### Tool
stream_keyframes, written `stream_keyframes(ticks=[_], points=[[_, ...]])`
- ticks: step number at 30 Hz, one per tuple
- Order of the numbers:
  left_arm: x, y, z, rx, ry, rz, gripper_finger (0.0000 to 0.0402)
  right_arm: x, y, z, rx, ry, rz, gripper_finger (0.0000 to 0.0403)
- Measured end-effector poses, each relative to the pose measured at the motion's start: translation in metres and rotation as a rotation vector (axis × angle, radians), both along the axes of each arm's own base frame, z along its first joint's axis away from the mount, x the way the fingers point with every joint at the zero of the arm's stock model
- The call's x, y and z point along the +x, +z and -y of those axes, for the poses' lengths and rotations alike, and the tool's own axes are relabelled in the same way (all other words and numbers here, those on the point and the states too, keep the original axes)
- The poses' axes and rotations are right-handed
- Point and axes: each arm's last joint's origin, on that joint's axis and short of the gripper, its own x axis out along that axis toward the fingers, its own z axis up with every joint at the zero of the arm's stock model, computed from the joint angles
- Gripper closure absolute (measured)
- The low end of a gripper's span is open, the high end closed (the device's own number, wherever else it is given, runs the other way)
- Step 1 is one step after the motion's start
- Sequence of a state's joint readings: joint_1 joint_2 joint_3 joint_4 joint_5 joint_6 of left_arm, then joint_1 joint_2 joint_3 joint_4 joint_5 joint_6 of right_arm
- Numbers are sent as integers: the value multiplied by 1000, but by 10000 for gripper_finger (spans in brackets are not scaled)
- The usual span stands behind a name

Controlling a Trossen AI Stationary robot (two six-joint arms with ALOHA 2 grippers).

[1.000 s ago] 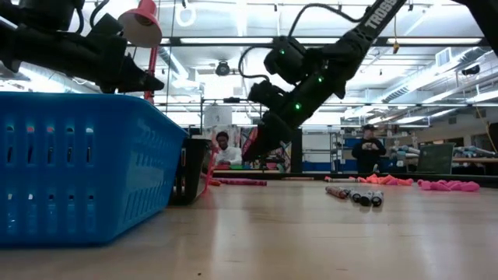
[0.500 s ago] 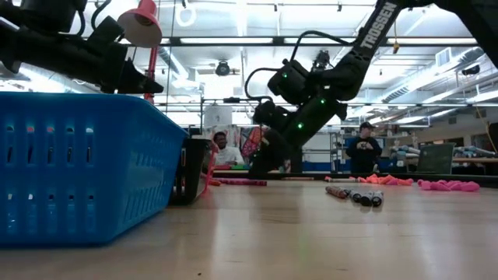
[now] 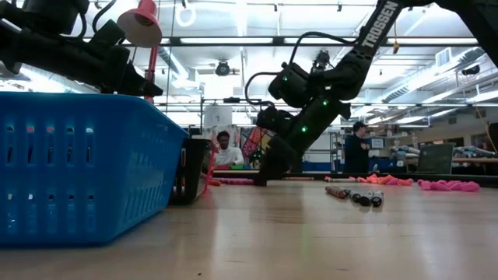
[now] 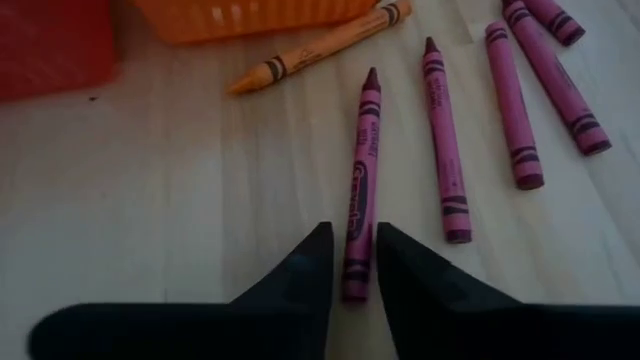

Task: Sort crayons
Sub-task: Put the red crayon into the red basket

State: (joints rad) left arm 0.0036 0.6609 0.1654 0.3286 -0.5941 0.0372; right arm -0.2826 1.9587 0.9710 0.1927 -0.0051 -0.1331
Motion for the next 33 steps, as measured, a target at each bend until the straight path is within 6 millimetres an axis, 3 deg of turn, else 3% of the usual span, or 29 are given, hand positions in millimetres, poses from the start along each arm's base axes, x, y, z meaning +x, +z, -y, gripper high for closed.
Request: stream_keyframes(ticks=[8, 20, 33], points=[[0, 0, 0, -1, 0, 0, 331, 0, 0, -3, -9, 1, -5, 381], [0, 0, 0, -8, 1, 6, 331, -2, 4, -4, -40, -33, -22, 373], [0, 0, 0, -8, 1, 5, 331, -13, 53, -9, -57, -26, 42, 373]])
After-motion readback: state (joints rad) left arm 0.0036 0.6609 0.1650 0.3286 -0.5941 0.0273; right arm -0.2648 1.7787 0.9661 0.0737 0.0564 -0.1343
